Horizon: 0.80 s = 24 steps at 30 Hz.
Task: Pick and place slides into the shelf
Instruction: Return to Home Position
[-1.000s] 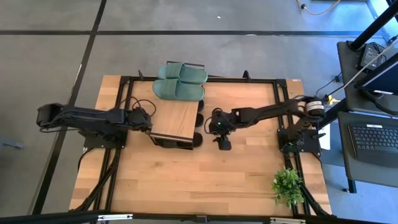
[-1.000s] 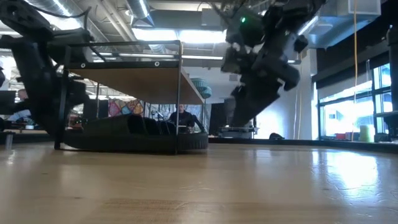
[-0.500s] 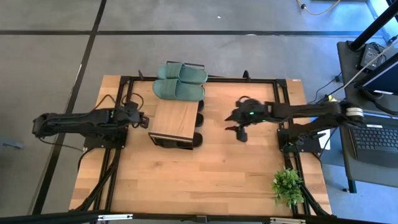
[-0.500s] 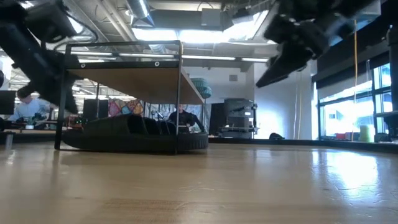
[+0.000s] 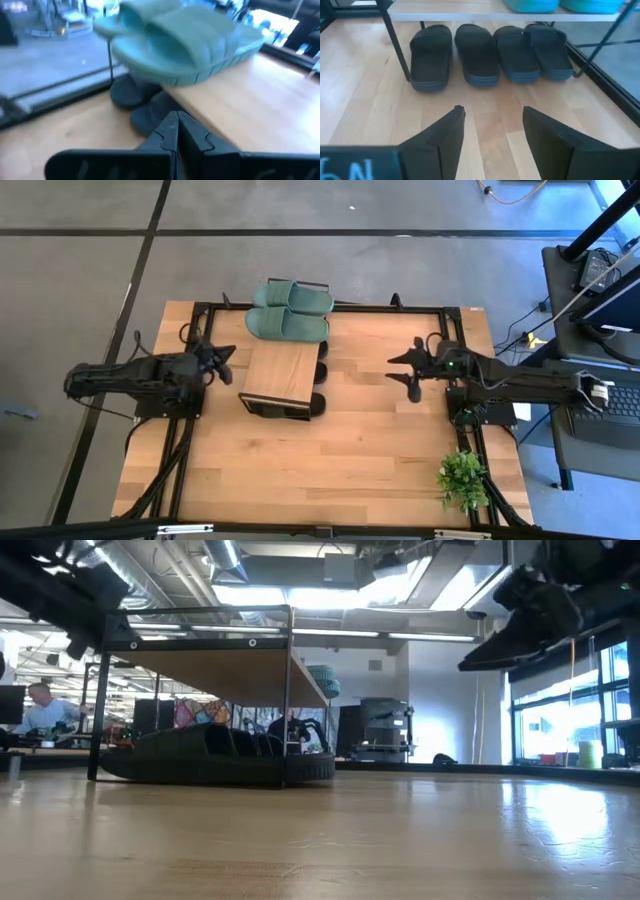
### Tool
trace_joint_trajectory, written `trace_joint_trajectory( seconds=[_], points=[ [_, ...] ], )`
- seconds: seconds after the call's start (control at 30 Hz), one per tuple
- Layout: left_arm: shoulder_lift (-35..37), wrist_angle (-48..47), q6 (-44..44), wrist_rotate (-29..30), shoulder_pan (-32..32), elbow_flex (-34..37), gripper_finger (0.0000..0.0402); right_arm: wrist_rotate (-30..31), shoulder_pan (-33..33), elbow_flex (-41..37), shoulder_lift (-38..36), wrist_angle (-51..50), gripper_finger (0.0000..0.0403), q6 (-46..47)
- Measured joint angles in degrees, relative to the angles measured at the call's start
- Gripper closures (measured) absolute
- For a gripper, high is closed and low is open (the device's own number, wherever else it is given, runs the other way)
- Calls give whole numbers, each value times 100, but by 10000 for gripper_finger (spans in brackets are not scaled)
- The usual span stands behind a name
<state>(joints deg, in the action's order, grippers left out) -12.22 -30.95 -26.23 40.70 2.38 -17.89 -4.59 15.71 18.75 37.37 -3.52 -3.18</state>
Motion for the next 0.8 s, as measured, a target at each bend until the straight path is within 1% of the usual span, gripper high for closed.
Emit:
trace_joint_trajectory(
  seconds=[0.17, 0.37, 0.53, 0.6, 0.7, 0.8],
  points=[
    [396, 149, 362, 280, -287, 0, 401, 3, 21, -496, -719, 39, 201, 123],
    [814, 183, 596, 366, -576, 8, 401, 3, 25, -1085, -1698, 111, 201, 341],
    [1164, 923, 1046, 405, -710, 441, 401, 1, 25, -1459, -2525, 118, 201, 467],
    [1203, 1137, 1141, 413, -730, 620, 401, 1, 25, -1590, -2819, 113, 201, 499],
    [1207, 1209, 1140, 405, -733, 732, 401, -2, 25, -1705, -3168, 220, 201, 597],
    [1206, 1373, 1142, 407, -735, 887, 401, -180, 25, -1713, -3380, 237, 201, 507]
  ],
)
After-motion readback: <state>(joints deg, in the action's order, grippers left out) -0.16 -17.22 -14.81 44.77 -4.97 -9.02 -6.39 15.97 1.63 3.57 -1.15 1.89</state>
